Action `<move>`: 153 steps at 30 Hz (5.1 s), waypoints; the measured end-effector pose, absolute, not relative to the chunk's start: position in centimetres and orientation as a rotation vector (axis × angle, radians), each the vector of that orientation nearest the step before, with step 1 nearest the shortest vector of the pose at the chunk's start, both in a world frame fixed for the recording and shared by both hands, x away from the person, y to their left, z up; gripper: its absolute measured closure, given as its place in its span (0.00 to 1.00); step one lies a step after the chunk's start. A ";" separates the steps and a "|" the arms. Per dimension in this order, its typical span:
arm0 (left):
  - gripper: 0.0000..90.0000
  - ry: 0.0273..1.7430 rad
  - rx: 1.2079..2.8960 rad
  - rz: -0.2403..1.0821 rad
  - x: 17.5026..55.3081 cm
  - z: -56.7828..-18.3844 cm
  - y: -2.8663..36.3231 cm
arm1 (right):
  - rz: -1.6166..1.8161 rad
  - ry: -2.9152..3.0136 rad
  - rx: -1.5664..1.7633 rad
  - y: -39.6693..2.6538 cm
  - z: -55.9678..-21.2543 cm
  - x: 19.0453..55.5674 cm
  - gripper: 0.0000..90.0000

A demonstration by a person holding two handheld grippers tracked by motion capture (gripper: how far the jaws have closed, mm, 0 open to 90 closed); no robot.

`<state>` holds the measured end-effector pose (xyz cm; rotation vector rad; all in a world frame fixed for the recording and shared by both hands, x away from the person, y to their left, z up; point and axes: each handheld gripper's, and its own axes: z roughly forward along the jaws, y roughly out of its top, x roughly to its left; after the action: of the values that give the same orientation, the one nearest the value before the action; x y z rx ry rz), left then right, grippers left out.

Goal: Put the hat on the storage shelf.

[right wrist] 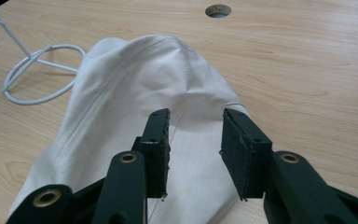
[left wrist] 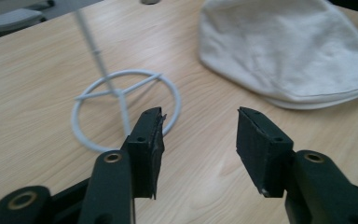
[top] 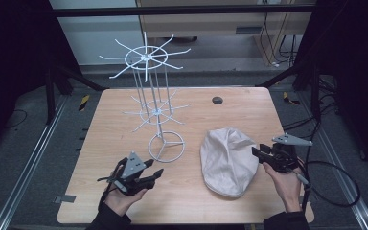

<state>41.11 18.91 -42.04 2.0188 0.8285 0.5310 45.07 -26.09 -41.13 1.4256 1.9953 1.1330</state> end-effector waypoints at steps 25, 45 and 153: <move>0.40 1.218 1.887 0.726 42.9 -46.0 31.7 | 1.017 2.170 1.362 -18.8 -37.1 43.3 0.51; 0.38 1.256 1.891 0.754 43.4 -46.7 31.9 | 0.885 2.211 1.454 -16.7 -39.4 46.6 0.54; 0.37 1.283 1.864 0.714 43.8 -47.3 32.4 | 1.574 1.570 0.801 -18.4 -27.4 40.6 0.98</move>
<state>43.84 32.38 -47.25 1.8645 1.2831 0.7144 40.64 -18.44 -27.42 0.8013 1.5699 1.5741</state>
